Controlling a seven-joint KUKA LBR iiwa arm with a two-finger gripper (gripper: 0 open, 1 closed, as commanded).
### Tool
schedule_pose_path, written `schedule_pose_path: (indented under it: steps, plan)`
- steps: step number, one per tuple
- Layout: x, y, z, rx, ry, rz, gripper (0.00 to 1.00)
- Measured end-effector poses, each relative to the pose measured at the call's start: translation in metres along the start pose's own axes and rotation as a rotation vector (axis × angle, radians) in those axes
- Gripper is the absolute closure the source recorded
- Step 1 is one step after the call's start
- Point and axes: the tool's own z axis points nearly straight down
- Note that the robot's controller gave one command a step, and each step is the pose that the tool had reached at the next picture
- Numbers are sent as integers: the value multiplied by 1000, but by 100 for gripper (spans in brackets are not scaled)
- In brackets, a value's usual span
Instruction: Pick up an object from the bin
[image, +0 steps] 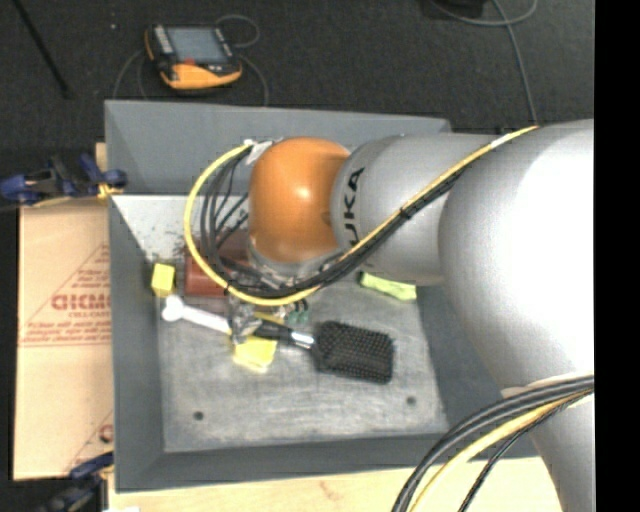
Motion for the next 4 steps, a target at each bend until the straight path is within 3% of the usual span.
schedule_pose_path:
  steps: [1,2,3,4]
  plan:
    - [2,-4,-9,1,4,45,100]
    - [13,-2,3,2,-3,93,100]
    - [9,0,-27,4,10,92,100]
    - [6,-2,-41,3,4,91,100]
